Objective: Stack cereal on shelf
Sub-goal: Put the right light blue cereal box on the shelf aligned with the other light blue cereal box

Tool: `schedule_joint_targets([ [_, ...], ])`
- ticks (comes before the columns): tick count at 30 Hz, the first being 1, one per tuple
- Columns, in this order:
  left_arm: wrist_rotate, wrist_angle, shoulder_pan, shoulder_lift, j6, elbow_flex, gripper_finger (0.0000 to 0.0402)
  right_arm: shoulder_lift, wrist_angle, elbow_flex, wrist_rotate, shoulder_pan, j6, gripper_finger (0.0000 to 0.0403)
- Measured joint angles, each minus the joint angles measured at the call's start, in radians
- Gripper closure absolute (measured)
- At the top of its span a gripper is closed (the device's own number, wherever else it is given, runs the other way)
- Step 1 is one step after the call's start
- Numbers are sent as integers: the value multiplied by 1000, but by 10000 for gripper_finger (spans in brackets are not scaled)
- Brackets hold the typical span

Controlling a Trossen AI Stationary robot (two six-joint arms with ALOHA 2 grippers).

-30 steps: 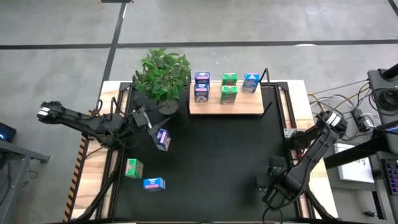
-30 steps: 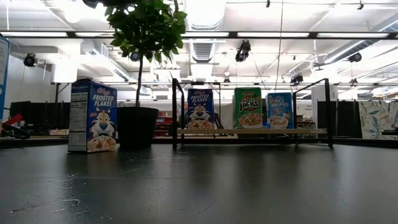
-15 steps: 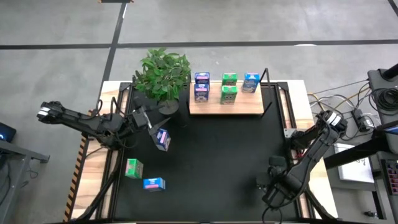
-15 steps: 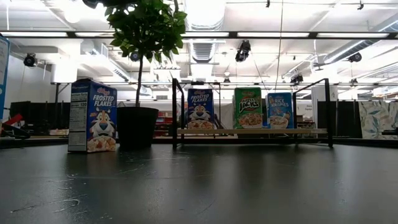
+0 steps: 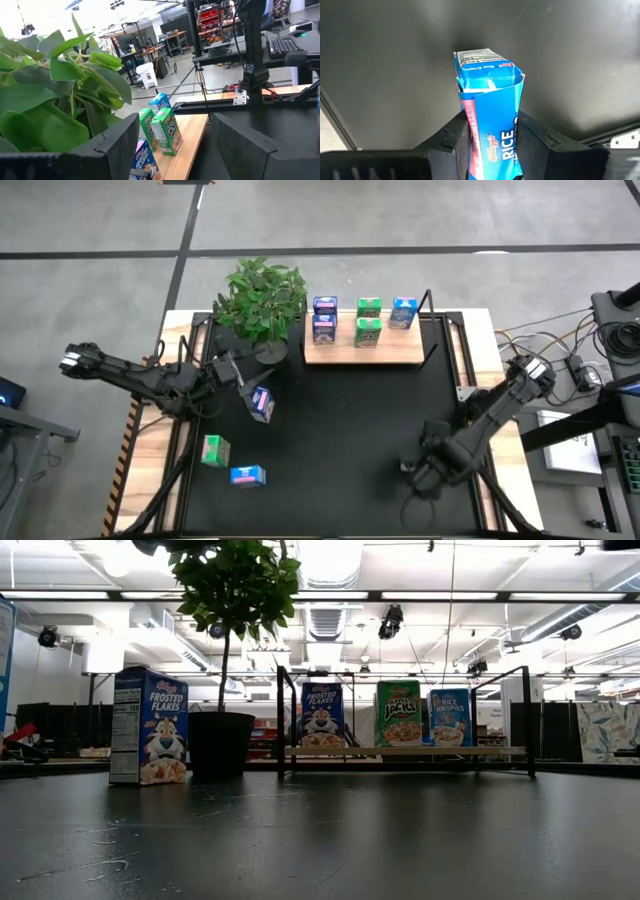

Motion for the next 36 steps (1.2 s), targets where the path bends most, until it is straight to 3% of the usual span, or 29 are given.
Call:
schedule_joint_targets([
  [6,0,-16,0,0,-14,0,169,0,-86,102,1,-206,-223,284],
  [12,0,-16,0,0,-14,0,169,0,-147,183,5,-482,-559,284],
  [19,0,-16,0,0,-9,0,169,0,-145,235,98,-804,-962,284],
  [28,0,-24,0,0,-3,0,169,-1,-115,235,108,-1163,-1247,284],
  [36,0,-24,0,0,17,0,169,-1,-13,231,82,-1357,-1448,285],
])
